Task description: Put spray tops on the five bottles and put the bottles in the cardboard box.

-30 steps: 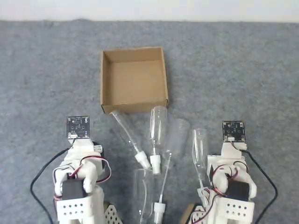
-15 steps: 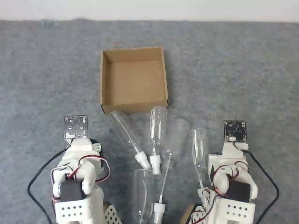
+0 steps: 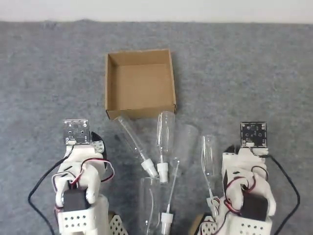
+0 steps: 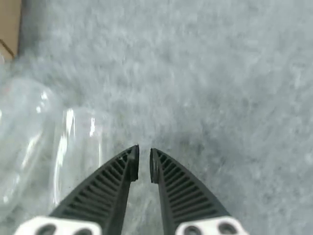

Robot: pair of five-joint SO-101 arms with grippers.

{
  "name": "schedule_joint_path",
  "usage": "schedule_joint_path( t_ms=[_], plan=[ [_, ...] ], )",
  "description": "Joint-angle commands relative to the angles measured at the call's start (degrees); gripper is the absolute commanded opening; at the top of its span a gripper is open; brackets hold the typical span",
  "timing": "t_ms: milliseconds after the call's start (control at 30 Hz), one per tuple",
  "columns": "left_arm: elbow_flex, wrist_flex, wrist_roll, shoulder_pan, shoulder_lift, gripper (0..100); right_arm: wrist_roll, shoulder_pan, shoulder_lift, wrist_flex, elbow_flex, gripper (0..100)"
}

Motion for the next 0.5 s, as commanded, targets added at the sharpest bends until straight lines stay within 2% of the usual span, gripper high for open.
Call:
schedule_joint_path(
  t_ms=[0, 100, 167, 233, 400, 467],
  plan=[
    [-4.3, 0.8, -0.3, -0.4, -1.0, 1, 4.2, 0.2, -0.7, -4.7, -5.6, 0.9],
    [-4.3, 1.1, -0.4, -0.4, -1.0, 1, 11.8, 0.0, -0.7, -8.0, -7.1, 0.9],
    [-4.2, 1.2, -0.4, -0.4, -1.0, 1, 13.8, -1.0, -0.4, -9.1, -8.7, 0.9],
    [-4.2, 1.2, -0.4, -0.4, -1.0, 2, 14.9, -2.5, -0.3, -8.3, -10.7, 1.4],
    [-4.1, 1.2, -1.0, -0.4, -1.0, 2, 15.2, -6.5, -0.2, -3.8, -17.5, 12.8],
    [-3.9, 1.2, -3.1, -0.3, -1.0, 2, 15.2, -7.8, 0.5, -3.1, -20.0, 14.0]
  ],
)
